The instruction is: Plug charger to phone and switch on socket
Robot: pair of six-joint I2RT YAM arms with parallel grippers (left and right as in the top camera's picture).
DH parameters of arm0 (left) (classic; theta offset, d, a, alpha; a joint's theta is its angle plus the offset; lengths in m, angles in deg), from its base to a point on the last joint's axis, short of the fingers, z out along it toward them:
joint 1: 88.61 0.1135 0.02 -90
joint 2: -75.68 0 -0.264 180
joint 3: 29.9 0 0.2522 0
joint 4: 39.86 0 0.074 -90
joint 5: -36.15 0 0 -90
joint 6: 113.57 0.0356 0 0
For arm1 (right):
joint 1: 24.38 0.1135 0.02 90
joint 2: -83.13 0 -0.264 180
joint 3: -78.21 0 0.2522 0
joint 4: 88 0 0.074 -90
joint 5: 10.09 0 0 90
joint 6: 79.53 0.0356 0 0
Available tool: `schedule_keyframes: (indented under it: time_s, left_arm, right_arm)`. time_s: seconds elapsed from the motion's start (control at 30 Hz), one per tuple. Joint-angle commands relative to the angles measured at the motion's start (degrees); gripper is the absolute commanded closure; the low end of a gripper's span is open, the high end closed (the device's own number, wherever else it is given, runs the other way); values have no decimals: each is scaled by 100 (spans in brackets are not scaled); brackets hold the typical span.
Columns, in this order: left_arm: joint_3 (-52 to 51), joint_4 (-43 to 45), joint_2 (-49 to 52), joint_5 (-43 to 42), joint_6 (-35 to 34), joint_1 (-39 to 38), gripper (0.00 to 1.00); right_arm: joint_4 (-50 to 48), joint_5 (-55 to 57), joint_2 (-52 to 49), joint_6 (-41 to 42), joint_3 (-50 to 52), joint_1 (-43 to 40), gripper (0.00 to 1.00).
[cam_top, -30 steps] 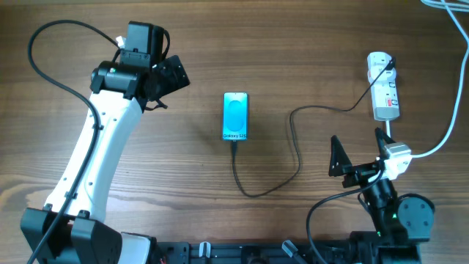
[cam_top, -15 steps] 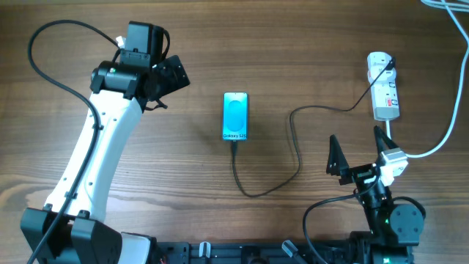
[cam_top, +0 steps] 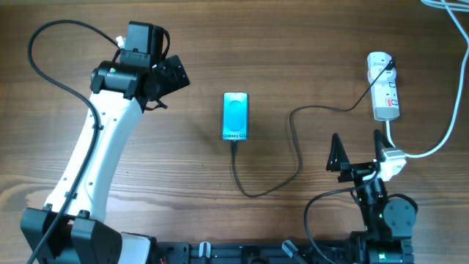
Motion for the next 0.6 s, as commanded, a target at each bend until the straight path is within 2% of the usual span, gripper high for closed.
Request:
schedule_keyframes:
  time_s: [0.0,0.23,0.4,0.57]
  left_arm:
    - [17,4,13,92,-74,-4,0]
    - [15,4,11,92,-74,-4,0]
    - [17,4,11,92,-76,-4,0]
    - [15,4,13,92,-74,-4,0]
  right_arm:
    - [192,116,74,-350,17,-17,0]
    - [208,122,74,-1198,17,-17,0]
    - [223,170,74,-1178,17,-17,0]
    - [247,356,74,-822,13,-17,0]
